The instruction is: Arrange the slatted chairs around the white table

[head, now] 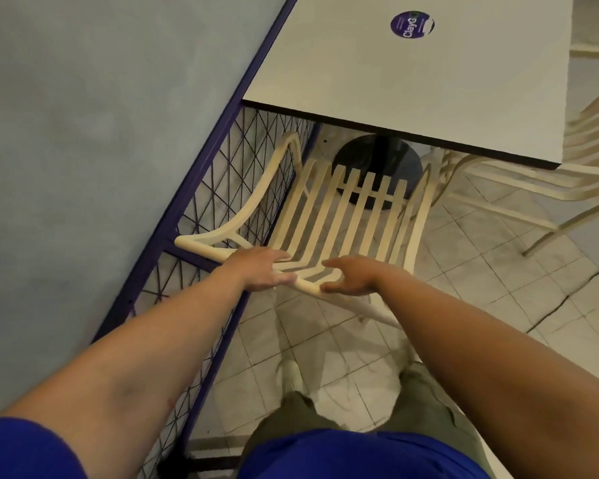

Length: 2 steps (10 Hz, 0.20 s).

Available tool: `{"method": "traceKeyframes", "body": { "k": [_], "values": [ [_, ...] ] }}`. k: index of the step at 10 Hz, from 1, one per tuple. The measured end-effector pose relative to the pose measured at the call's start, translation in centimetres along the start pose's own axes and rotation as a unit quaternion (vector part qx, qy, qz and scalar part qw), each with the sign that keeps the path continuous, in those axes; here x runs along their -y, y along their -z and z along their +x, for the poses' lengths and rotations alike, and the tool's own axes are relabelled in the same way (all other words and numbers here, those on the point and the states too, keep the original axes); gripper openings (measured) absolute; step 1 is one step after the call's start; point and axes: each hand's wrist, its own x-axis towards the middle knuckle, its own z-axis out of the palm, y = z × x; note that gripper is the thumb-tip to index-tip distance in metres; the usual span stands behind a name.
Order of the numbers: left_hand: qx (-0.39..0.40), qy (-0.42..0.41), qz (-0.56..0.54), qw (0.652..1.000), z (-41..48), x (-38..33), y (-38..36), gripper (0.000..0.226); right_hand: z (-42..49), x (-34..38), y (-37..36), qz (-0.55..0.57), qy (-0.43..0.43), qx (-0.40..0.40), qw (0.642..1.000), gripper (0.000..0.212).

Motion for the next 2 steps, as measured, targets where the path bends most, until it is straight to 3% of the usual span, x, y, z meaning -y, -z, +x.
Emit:
{"method": "traceKeyframes", "body": {
  "k": [2],
  "values": [
    [-0.074,0.117,-0.106,0.985,-0.6,-6.7,-1.3,0.072,0.2,-4.8,4.7,-0.089,0.098,0.011,0.991,0.076]
  ]
}}
